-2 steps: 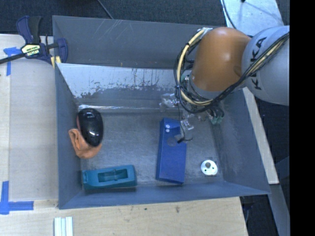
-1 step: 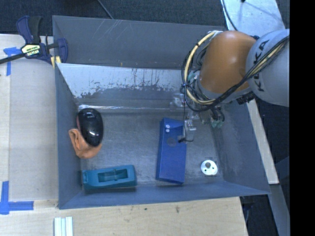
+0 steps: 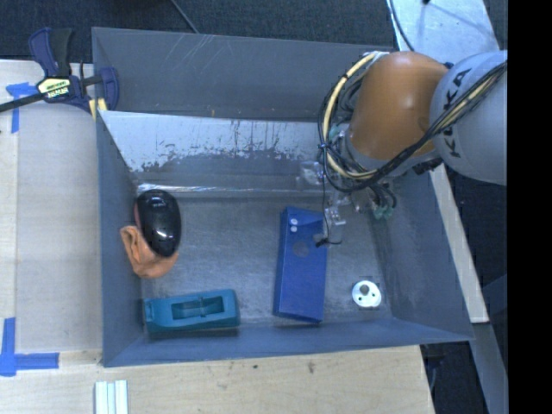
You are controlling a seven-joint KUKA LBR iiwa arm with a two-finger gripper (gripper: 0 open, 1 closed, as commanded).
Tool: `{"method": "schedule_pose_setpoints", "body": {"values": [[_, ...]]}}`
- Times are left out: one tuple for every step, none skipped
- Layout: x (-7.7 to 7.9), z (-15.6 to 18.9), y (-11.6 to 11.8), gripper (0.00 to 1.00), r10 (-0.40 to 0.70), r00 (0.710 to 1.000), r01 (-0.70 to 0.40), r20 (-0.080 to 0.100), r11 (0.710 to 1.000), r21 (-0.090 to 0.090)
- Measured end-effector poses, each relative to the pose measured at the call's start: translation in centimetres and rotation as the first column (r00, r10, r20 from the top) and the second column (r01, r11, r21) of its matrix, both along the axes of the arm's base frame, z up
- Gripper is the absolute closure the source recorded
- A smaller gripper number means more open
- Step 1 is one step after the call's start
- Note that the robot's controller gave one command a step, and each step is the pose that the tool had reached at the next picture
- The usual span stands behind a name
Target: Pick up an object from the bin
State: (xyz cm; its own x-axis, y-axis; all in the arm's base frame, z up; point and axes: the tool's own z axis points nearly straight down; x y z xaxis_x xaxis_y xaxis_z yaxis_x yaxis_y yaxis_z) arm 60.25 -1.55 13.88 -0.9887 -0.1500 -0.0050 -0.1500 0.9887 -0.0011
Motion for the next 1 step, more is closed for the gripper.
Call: {"method": "schedule_pose_setpoints", "body": {"values": [[0.59,-0.83,0.13,0.00,-0.146,0.989,0.146,0.001,0.989,0.001]]}}
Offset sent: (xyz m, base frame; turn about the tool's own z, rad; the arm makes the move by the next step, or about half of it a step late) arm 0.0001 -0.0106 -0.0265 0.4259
